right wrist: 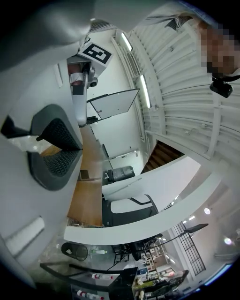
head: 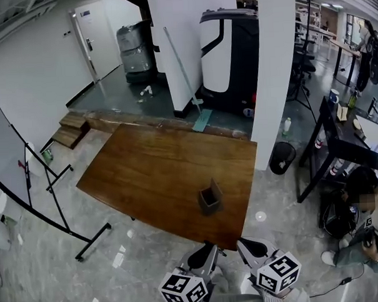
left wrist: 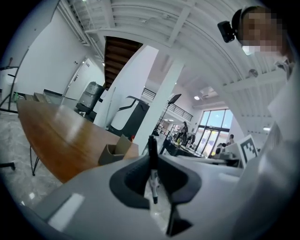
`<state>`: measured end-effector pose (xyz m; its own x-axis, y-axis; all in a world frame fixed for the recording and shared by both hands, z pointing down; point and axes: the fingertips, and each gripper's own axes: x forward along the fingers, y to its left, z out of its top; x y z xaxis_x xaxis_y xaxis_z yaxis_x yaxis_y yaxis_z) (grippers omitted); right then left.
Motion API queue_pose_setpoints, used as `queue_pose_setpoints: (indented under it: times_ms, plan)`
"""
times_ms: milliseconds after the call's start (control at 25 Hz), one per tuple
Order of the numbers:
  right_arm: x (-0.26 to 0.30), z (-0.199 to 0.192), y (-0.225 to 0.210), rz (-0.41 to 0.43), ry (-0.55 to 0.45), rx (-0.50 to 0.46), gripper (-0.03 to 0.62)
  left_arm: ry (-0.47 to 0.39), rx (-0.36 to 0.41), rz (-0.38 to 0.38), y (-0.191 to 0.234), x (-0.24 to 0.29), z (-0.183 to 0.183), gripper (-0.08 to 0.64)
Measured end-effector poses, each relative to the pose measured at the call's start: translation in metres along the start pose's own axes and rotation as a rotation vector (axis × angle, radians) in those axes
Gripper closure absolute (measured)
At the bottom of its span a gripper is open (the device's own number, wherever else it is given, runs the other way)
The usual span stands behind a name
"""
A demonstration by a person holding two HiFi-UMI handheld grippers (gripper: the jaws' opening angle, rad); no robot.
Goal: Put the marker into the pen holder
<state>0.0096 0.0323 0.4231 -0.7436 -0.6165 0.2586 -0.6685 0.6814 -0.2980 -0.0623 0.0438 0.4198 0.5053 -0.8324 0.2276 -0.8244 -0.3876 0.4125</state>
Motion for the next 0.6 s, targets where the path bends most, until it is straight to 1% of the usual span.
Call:
queue_pose_setpoints:
  times_ms: [80, 240, 440, 600]
  plan:
    - [0.018, 0.006, -0.01, -0.012, -0.003, 0.007, 0.592, 0.009, 0.004, -0.012, 0.013, 0.015, 0.007, 0.512]
    - [0.043, 0.005, -0.019, -0.018, 0.021, 0.03, 0.592, 0.036, -0.016, -0.017, 0.037, 0.034, 0.012, 0.512]
    - [0.057, 0.007, -0.036, -0.026, 0.039, 0.044, 0.592, 0.043, -0.029, -0.019, 0.052, 0.056, 0.018, 0.512]
    - [0.065, 0.015, -0.048, -0.016, 0.055, 0.039, 0.592, 0.036, -0.05, -0.002, 0.059, 0.068, 0.026, 0.513]
